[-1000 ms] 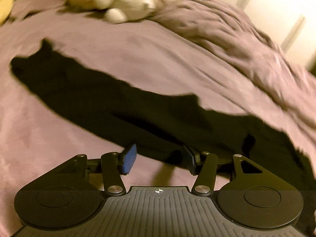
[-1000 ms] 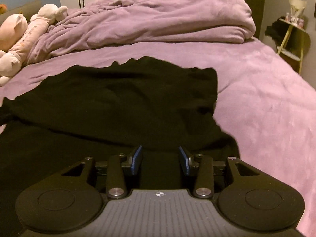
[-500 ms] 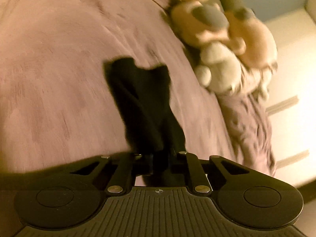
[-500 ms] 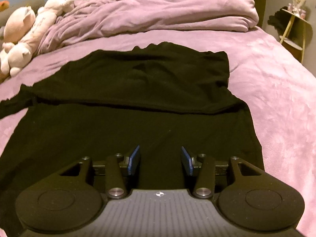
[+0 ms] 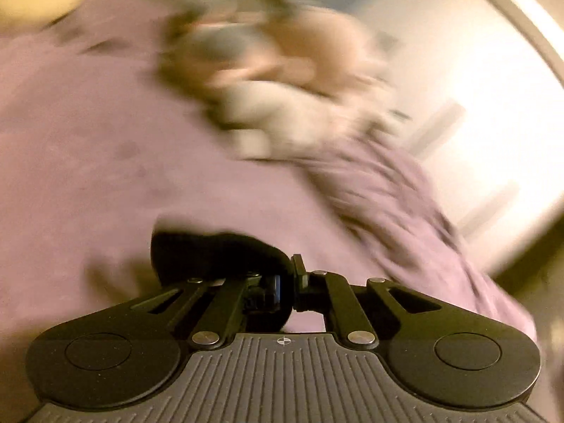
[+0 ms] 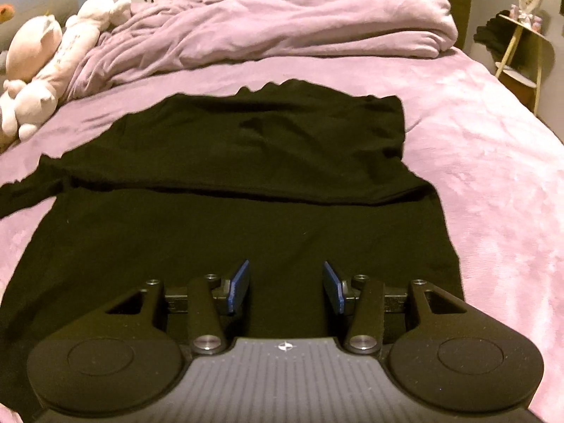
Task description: Fold small clothes
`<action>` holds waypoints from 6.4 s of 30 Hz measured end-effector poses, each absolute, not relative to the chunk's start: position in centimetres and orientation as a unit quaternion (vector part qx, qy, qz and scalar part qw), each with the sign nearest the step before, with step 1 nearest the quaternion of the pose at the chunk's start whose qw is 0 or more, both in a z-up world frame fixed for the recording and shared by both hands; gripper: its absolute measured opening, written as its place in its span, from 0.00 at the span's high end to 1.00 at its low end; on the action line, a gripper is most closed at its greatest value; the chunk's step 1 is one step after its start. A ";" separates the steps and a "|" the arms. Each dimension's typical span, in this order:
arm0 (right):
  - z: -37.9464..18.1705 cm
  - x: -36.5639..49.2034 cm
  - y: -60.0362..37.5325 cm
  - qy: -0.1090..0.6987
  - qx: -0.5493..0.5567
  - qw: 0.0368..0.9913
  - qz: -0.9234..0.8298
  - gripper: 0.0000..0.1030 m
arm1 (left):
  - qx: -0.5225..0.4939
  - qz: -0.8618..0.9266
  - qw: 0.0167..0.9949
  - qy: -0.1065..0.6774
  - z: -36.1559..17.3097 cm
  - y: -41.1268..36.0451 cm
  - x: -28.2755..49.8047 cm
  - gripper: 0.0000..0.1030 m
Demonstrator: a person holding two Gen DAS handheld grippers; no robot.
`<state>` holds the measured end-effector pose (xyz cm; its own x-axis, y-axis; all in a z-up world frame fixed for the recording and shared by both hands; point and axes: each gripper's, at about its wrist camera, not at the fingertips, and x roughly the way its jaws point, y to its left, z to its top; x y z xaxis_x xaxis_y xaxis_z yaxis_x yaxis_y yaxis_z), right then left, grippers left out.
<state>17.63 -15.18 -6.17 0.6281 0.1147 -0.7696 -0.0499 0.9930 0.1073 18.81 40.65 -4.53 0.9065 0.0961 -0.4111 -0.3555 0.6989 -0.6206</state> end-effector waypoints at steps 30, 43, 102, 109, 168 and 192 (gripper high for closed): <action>-8.0 30.7 -12.4 0.418 0.214 0.863 0.189 0.56 | -0.168 -0.009 0.911 0.377 -9.8 17.6 19.4 0.47; -5.5 31.0 -10.1 0.350 0.121 0.915 0.158 0.97 | -0.164 0.008 0.912 0.377 -9.1 17.1 20.3 0.47; -7.7 22.5 -29.1 0.318 0.323 0.886 -0.095 0.64 | -0.193 -0.029 0.897 0.397 -6.9 11.7 25.9 0.42; -8.7 22.7 -28.7 0.339 0.385 0.858 0.009 0.62 | -0.230 -0.050 0.885 0.401 -7.2 11.1 26.5 0.40; -7.4 9.9 -31.1 0.440 0.160 0.883 0.039 0.62 | -0.053 -0.001 0.877 0.477 -7.8 14.4 13.0 0.33; -8.7 -0.2 -30.1 0.519 0.226 0.818 0.102 0.89 | -0.202 -0.004 0.832 0.516 -9.7 22.5 3.5 0.67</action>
<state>-0.17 -30.13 -8.65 0.4410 0.4016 -0.8027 0.0684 0.8767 0.4762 3.52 22.45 -9.72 0.4666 -0.2158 -0.8577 -0.2022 0.9181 -0.3410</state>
